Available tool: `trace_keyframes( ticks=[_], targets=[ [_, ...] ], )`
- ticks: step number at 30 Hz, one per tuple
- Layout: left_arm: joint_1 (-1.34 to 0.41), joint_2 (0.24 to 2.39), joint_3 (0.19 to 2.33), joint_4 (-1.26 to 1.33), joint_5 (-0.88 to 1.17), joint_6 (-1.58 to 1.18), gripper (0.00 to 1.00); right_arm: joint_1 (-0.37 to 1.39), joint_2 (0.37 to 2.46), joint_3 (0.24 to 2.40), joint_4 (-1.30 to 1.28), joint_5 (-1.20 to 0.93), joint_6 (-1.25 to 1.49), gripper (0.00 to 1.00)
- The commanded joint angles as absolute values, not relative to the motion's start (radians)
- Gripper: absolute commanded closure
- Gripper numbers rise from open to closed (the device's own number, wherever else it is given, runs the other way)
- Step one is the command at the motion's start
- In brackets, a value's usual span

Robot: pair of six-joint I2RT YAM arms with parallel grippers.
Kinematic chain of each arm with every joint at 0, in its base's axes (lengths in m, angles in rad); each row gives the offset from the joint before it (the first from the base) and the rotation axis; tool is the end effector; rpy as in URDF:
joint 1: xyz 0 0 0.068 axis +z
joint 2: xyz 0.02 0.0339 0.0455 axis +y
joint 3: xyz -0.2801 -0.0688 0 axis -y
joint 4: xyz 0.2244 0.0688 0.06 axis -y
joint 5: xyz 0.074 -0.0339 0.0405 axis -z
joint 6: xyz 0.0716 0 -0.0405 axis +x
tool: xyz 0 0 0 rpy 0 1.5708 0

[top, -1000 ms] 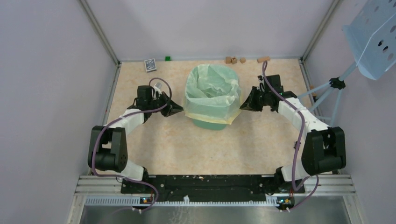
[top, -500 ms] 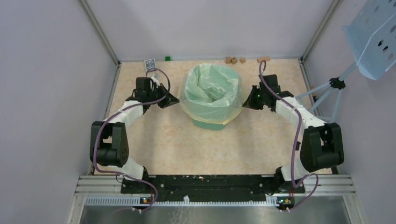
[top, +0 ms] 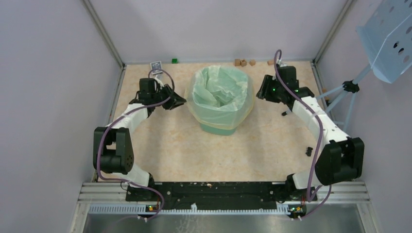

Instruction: Put the trash bags into the trash bin

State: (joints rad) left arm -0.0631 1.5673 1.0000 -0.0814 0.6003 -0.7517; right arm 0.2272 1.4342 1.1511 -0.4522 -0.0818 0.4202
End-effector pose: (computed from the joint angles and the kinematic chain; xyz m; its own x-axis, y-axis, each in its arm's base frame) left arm 0.3433 -0.0622 0.2432 -0.7828 -0.5152 -0.3491 -0.0455 0.6069 -0.7935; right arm 0.3123 0.0782 0.2884 -0.7124 0.2526 -0.6548 0.0077 0.9357 0.3526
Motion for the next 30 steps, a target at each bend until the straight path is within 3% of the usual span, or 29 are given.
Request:
trace_keyframes(
  ticks=[1, 4, 6, 10, 11, 16, 20, 25, 30],
  targets=[
    [-0.058, 1.460, 1.037, -0.236, 0.489, -0.786, 0.61, 0.257, 1.338, 1.360, -0.588, 0.051, 0.329, 0.52],
    [-0.058, 1.396, 0.999, -0.238, 0.437, -0.820, 0.46, 0.364, 1.333, 1.479, -0.630, 0.150, 0.252, 0.54],
    [-0.058, 1.381, 1.004, -0.215, 0.407, -0.798, 0.43, 0.436, 1.348, 1.555, -0.632, 0.162, 0.200, 0.61],
    [-0.057, 1.433, 1.046, -0.113, 0.482, -0.790, 0.39, 0.547, 1.429, 1.694, -0.662, 0.086, 0.131, 0.95],
    [-0.057, 1.461, 1.062, -0.097, 0.515, -0.800, 0.38, 0.566, 1.459, 1.734, -0.684, 0.056, 0.122, 1.00],
    [-0.058, 1.582, 1.131, -0.071, 0.623, -0.826, 0.36, 0.626, 1.625, 1.883, -0.809, -0.082, 0.088, 1.00],
    [-0.057, 1.656, 1.134, -0.035, 0.683, -0.858, 0.40, 0.677, 1.749, 1.972, -0.903, -0.122, 0.019, 1.00],
    [-0.061, 1.722, 1.166, -0.080, 0.749, -0.872, 0.48, 0.737, 1.796, 1.911, -0.865, -0.094, -0.012, 1.00],
    [-0.064, 1.736, 1.142, -0.061, 0.761, -0.877, 0.74, 0.745, 1.903, 1.904, -0.921, -0.021, -0.014, 1.00]
  ],
)
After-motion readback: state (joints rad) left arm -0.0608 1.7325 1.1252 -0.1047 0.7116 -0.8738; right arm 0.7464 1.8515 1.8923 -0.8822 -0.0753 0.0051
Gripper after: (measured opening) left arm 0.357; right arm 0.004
